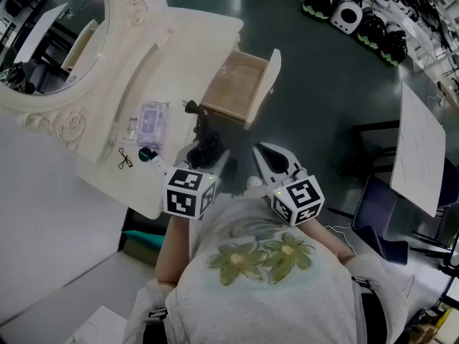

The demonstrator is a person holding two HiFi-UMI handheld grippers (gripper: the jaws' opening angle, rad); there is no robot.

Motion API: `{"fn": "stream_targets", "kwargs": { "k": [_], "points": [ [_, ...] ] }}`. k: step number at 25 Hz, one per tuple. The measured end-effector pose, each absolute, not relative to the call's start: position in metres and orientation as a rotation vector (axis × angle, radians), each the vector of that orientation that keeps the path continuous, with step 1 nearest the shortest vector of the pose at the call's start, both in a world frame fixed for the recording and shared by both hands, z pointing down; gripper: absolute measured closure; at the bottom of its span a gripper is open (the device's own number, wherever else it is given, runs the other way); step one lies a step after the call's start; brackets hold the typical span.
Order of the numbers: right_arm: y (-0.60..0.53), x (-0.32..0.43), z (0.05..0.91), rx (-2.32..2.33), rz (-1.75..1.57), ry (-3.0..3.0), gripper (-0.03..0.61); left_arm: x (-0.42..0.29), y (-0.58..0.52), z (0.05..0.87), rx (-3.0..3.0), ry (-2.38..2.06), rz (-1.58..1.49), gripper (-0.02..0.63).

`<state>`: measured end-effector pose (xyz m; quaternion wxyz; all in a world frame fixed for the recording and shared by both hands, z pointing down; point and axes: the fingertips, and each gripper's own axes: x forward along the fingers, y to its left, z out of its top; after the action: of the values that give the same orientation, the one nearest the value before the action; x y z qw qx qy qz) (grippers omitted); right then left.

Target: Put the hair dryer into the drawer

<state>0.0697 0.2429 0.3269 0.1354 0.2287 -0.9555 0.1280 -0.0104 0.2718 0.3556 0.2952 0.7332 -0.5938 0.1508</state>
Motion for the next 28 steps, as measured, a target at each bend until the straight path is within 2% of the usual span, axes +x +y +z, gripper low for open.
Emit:
{"fn": "stream_targets", "kwargs": {
  "k": [28],
  "points": [
    [0.186, 0.133, 0.346, 0.386, 0.465, -2.806, 0.554, 0.015, 0.204, 0.377, 1.792, -1.717, 0.552, 0.405]
  ]
}}
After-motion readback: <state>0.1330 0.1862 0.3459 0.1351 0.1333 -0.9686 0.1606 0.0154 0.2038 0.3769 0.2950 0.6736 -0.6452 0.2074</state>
